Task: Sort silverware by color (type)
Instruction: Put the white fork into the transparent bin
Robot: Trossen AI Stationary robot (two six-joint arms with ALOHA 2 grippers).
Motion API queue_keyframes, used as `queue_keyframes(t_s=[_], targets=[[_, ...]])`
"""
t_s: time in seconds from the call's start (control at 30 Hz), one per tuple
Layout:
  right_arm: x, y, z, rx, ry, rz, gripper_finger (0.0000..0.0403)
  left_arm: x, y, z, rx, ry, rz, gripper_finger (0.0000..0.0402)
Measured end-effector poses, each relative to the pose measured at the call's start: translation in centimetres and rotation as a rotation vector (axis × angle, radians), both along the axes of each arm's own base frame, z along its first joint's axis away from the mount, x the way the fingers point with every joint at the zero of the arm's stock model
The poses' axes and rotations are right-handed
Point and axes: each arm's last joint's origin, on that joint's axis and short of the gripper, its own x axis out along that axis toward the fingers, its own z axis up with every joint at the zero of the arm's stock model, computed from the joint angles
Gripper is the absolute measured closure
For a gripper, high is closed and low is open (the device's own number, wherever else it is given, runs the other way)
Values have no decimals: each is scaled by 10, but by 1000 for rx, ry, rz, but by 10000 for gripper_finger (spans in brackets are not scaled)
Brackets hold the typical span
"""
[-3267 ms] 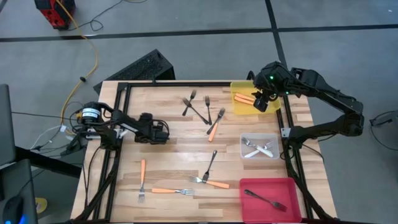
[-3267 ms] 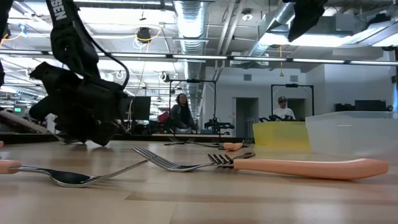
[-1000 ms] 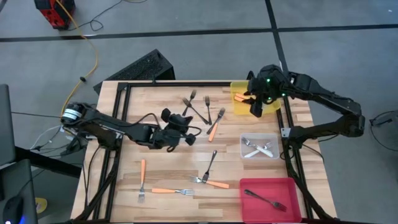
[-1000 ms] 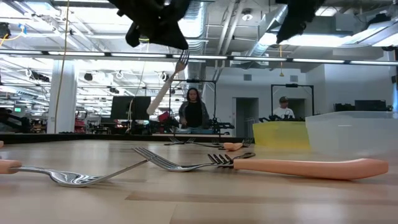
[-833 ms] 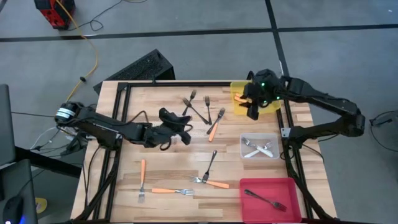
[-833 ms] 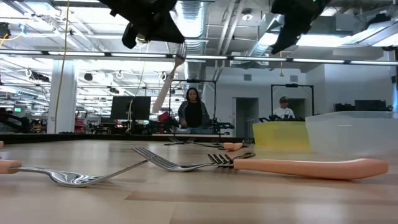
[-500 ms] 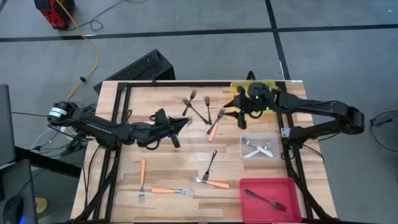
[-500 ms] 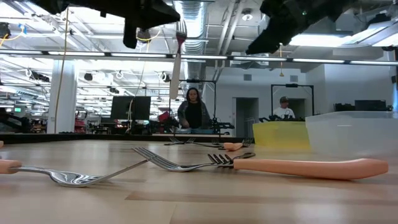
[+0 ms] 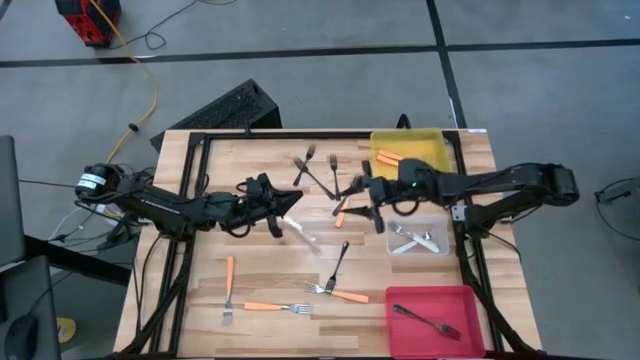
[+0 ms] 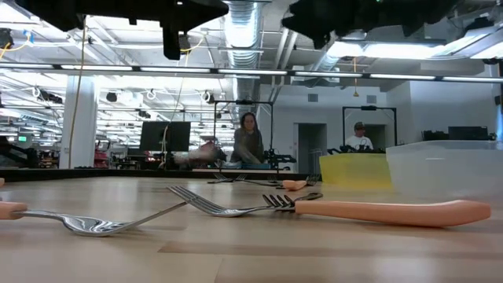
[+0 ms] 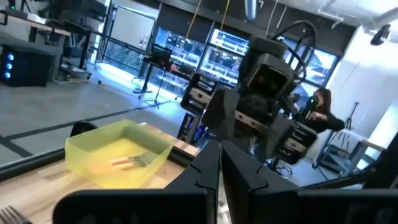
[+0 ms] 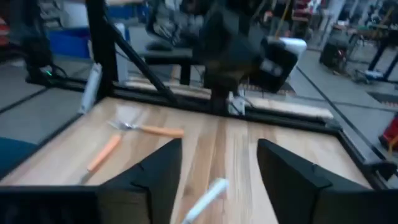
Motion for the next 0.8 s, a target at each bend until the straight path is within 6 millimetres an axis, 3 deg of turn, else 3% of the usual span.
queue_keyframes(t_s=[0.17, 0.4, 0.53, 0.8], targets=[[19, 10, -20, -5, 35, -41, 138, 1, 1, -6, 110, 104, 13, 401], [17, 28, -15, 1, 80, 13, 130, -2, -4, -33, 294, 428, -25, 378], [8, 34, 1, 4, 39, 31, 130, -3, -5, -40, 318, 503, -79, 329], [-8, 41, 19, 13, -20, 53, 130, -1, -6, -54, 342, 596, -165, 193]])
